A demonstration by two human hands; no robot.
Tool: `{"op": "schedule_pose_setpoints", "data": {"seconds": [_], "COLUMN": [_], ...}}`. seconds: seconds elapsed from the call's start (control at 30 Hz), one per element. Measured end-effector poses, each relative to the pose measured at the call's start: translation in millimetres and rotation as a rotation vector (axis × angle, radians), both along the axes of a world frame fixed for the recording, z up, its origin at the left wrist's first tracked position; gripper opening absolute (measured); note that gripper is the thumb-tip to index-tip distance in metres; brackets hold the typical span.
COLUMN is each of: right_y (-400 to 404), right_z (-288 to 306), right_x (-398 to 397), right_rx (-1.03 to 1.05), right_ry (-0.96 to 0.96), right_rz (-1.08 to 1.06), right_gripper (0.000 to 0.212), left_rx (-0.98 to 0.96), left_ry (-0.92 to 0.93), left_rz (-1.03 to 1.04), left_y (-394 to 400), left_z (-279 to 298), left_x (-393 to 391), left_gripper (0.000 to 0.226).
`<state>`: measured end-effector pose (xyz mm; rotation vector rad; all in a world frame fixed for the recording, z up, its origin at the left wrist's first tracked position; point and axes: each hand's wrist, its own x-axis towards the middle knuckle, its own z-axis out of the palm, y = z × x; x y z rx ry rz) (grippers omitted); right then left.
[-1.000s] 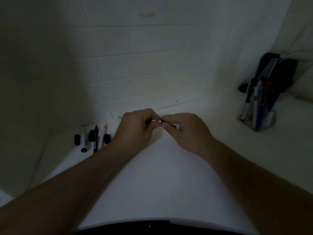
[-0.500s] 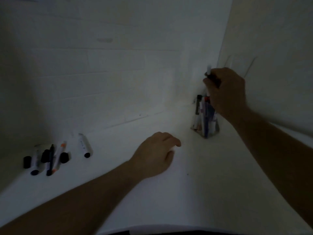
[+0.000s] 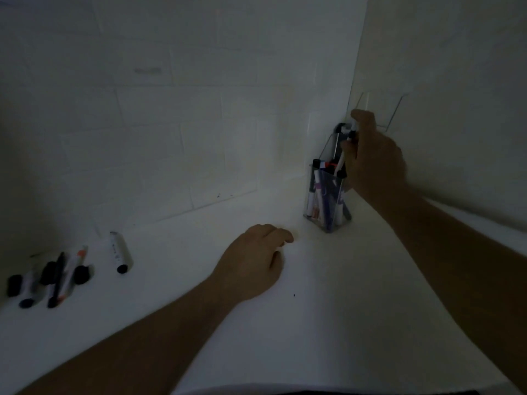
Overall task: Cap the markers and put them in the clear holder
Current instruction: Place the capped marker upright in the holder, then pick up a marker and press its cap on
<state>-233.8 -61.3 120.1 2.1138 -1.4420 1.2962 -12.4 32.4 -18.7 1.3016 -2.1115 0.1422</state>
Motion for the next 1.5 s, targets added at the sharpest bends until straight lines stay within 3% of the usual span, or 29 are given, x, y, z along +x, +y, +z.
{"op": "schedule_pose_setpoints", "data": {"seconds": [0.13, 0.23, 0.3, 0.5, 0.67, 0.87, 0.97, 1.07, 1.13, 1.2, 1.33, 1.5], "right_y": [-13, -19, -18, -10, 7, 12, 13, 33, 52, 69, 92, 100], "right_z": [-17, -30, -36, -52, -50, -57, -63, -62, -68, -85, -120, -132], "right_x": [-8, -7, -4, 7, 43, 88, 95, 113, 139, 174, 243, 294], "right_rx": [0.045, 0.162, 0.217, 0.279, 0.333, 0.221, 0.141, -0.087, -0.213, -0.116, 0.359, 0.555], "right_ry": [0.141, 0.262, 0.296, 0.179, 0.134, 0.233, 0.245, 0.162, 0.160, 0.179, 0.171, 0.424], "right_rz": [-0.036, -0.044, 0.010, 0.057, 0.269, 0.402, 0.307, 0.188, 0.293, 0.497, 0.763, 0.844], "right_gripper": [0.037, 0.017, 0.023, 0.017, 0.012, 0.016, 0.032, 0.035, 0.027, 0.025, 0.030, 0.044], "left_rx": [0.000, 0.008, 0.018, 0.002, -0.040, -0.092, -0.136, -0.095, -0.008, 0.048, 0.165, 0.397], "left_ry": [0.010, -0.002, -0.005, -0.013, 0.010, 0.011, -0.026, -0.055, -0.034, 0.045, 0.308, 0.300], "left_rz": [0.013, 0.025, 0.025, 0.022, -0.033, -0.056, 0.049, 0.167, 0.280, 0.402, 0.530, 0.538], "left_y": [2, 3, 3, 2, 2, 10, 26, 45, 55, 65, 89, 102], "left_z": [1, 1, 1, 0, 1, 32, 59, 73, 76, 75, 63, 61], "left_x": [1, 0, 1, 2, 5, 39, 86, 146, 184, 217, 263, 271], "left_gripper": [0.035, 0.035, 0.035, 0.032, 0.029, 0.028, 0.026, 0.024, 0.027, 0.032, 0.027, 0.038]}}
